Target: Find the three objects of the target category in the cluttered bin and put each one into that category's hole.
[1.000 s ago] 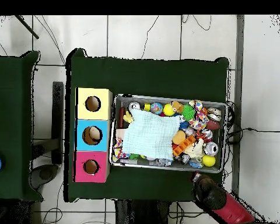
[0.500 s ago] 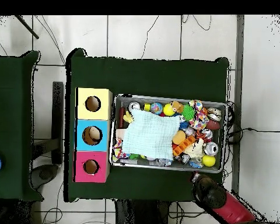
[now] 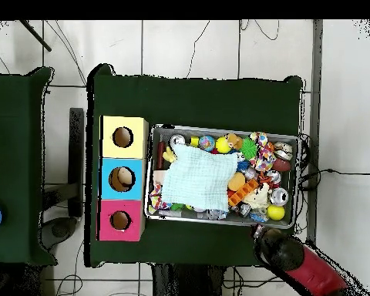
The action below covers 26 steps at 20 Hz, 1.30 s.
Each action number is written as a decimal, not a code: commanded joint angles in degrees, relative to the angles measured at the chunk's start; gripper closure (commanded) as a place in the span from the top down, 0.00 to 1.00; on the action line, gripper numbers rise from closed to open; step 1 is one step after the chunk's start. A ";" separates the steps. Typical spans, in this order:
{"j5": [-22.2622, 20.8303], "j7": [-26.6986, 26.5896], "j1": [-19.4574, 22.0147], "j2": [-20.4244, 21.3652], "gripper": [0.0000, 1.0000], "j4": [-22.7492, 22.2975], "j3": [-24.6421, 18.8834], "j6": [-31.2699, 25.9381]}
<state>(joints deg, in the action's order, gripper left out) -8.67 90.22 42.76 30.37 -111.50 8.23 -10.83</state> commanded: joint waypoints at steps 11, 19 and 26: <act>0.26 2.61 -1.54 7.20 1.00 7.40 -7.00 -10.25; 1.08 2.78 -1.29 4.98 1.00 10.42 -8.87 -10.43; 2.63 6.18 -4.28 1.99 1.00 14.30 -7.94 -10.77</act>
<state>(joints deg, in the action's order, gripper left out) -8.49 90.22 40.63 36.28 -104.84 6.15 -17.02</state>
